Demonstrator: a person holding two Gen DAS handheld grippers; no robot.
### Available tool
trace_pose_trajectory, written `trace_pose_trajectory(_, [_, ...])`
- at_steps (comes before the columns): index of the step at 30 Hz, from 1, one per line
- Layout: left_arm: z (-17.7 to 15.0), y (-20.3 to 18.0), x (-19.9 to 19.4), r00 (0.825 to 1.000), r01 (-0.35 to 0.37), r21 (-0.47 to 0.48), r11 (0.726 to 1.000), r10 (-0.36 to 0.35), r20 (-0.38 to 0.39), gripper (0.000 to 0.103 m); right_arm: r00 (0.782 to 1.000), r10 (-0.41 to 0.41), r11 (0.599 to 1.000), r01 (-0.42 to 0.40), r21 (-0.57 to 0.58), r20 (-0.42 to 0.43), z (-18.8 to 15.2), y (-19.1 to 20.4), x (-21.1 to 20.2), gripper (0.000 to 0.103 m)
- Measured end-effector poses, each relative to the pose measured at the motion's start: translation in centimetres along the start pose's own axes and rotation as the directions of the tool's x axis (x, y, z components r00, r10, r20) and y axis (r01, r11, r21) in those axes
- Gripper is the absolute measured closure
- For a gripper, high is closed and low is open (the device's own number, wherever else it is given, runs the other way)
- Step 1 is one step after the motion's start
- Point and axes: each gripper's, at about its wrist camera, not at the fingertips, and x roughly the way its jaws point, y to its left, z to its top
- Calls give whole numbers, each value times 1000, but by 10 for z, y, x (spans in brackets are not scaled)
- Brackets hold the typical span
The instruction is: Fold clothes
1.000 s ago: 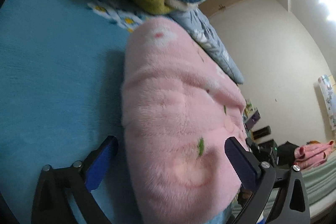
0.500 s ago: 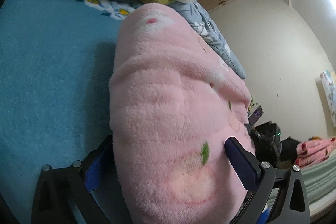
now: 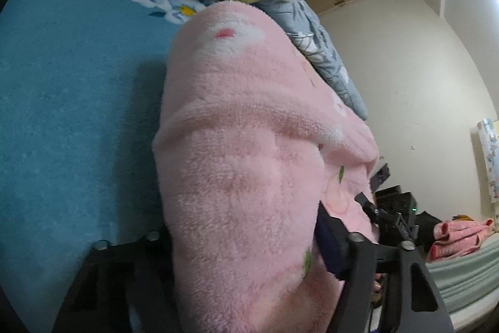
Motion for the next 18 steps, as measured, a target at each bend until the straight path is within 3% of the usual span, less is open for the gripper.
trace_pose_trajectory(4, [-2, -14, -4, 1000, -20, 17, 1000, 19, 17, 55, 1000, -6, 1000, 6, 5, 18, -5, 9, -9, 59])
trace_pose_trajectory(7, [-5, -35, -8, 999, -36, 62, 997, 34, 31, 60, 999, 1, 1000, -1, 1, 36, -10, 17, -22, 62])
trace_pose_trajectory(12, [1, -78, -8, 999, -35, 165, 986, 34, 8, 61, 996, 9, 1000, -8, -14, 84, -20, 28, -53, 62])
trace_pose_trajectory(18, [-4, -103, -19, 997, -54, 283, 957, 69, -41, 61, 989, 34, 999, -29, -33, 143, -33, 35, -89, 62])
